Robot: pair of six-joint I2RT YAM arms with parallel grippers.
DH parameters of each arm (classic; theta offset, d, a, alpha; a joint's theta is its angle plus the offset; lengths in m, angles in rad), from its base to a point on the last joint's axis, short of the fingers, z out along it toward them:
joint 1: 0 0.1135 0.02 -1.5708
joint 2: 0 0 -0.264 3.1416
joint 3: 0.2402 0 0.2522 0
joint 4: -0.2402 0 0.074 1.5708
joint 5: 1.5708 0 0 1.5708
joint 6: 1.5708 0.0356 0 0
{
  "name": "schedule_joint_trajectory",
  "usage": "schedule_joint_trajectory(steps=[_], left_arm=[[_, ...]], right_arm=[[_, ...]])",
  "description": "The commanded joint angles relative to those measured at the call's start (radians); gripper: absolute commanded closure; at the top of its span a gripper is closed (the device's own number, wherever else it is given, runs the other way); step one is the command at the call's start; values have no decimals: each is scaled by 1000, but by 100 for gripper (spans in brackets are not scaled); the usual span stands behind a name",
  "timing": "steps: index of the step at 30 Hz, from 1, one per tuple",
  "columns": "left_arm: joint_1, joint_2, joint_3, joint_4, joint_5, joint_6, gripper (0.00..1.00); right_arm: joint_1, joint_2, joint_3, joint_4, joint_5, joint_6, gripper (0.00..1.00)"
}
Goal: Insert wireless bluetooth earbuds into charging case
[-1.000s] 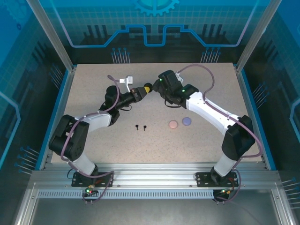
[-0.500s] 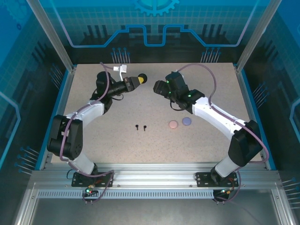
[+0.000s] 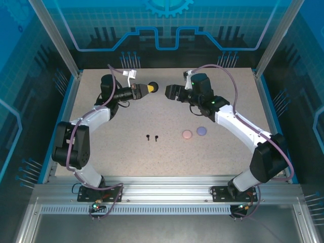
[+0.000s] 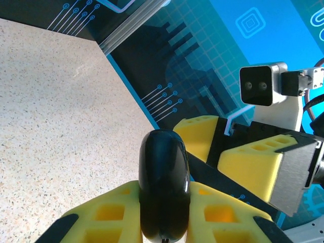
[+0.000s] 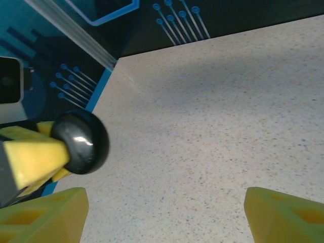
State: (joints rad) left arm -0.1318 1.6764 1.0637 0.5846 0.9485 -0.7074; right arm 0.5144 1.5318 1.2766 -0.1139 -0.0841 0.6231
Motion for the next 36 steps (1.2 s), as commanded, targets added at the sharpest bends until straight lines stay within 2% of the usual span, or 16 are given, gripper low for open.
schedule_joint_trajectory(steps=[1, 21, 36], left_arm=[[4, 6, 20, 43, 35, -12, 95], [-29, -12, 40, 26, 40, -15, 95], [-42, -53, 64, 26, 59, -24, 95]], right_arm=[[-3, 28, 35, 44, -73, -25, 19], [32, 191, 203, 10, -81, -10, 19], [-14, 243, 171, 12, -34, 63, 23]])
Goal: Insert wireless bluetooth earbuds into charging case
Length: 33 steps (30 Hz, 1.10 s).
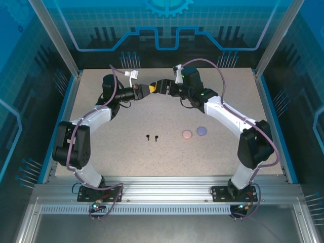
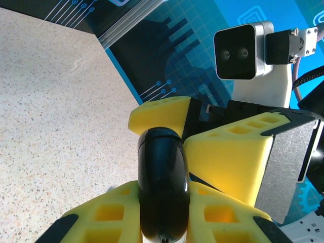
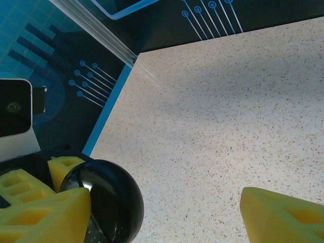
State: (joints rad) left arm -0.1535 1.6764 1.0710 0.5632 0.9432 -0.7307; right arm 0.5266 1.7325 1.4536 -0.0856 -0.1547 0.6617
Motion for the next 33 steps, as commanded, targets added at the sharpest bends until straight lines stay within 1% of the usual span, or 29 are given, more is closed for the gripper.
schedule_joint_trajectory(steps=[1, 5, 10, 15, 21, 27, 33], left_arm=[[-20, -53, 58, 47, 67, -2, 95], [-20, -56, 60, 45, 69, 2, 95], [-20, -51, 62, 39, 72, 12, 95], [-18, -38, 70, 43, 95, 13, 96], [-18, -22, 72, 61, 120, 7, 96], [-18, 4, 68, 187, 153, -84, 96], [-18, 13, 72, 212, 158, -105, 98]], right_arm=[[-31, 41, -12, -16, 38, 29, 23], [-52, 12, -52, 3, 32, 42, 23], [-75, -65, -115, 17, 25, 38, 23], [-100, -146, -180, 30, -17, 6, 23], [-141, -207, -234, 58, -86, -14, 23], [-151, -206, -203, 82, -236, -50, 23], [-141, -172, -157, 85, -279, -41, 23]])
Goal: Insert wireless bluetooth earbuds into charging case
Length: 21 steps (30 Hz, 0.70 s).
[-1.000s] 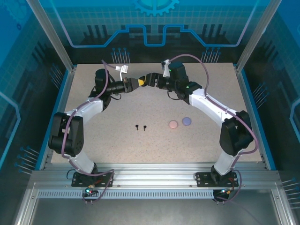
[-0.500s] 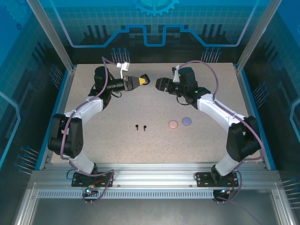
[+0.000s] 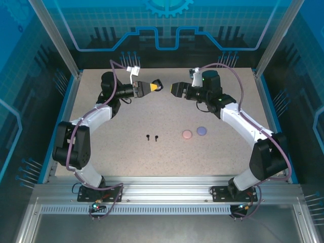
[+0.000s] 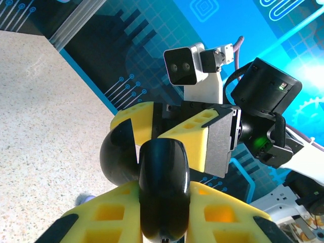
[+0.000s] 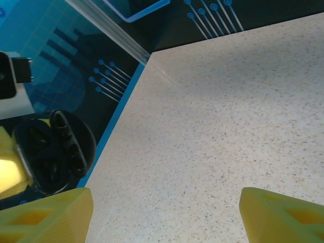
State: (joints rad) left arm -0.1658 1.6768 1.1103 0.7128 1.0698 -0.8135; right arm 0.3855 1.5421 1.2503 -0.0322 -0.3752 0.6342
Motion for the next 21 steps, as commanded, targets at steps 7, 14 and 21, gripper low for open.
schedule_joint_trajectory(steps=[7, 14, 21], left_arm=[[-8, 12, 32, 71, 32, -32, 98], [-9, 11, 33, 71, 34, -35, 98], [-9, 6, 32, 76, 37, -39, 98]], right_arm=[[33, 72, 107, 32, -82, -11, 25], [55, 113, 155, 20, -78, -11, 26], [59, 140, 175, 11, -74, -8, 29]])
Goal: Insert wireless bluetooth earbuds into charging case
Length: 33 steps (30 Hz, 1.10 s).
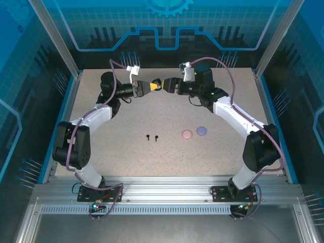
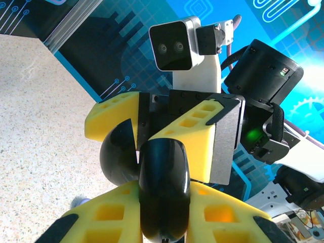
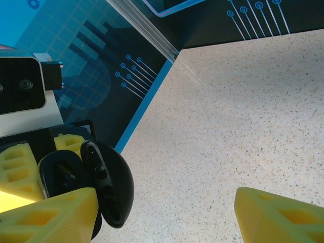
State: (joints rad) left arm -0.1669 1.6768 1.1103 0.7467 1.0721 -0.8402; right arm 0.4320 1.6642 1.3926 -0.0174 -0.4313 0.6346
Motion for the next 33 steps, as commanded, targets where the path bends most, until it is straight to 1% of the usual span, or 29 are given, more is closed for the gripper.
schedule_joint_trajectory(steps=[1, 11, 15, 21, 28, 33], left_arm=[[-8, 6, 32, 45, 35, -14, 98], [-10, 4, 40, 52, 39, -23, 98], [-13, 5, 40, 51, 40, -23, 98], [-14, 7, 42, 52, 39, -23, 98], [-14, 8, 52, 42, 38, -22, 98], [-14, 9, 56, 32, 36, -14, 98]], right_arm=[[12, 21, 32, -5, -16, -7, 30], [12, 40, 26, 0, -21, -1, 42], [16, 51, 44, 1, -44, 1, 49], [28, 67, 75, -21, -77, -17, 56], [31, 71, 78, -38, -82, -29, 71], [31, 65, 66, -40, -90, -33, 76]])
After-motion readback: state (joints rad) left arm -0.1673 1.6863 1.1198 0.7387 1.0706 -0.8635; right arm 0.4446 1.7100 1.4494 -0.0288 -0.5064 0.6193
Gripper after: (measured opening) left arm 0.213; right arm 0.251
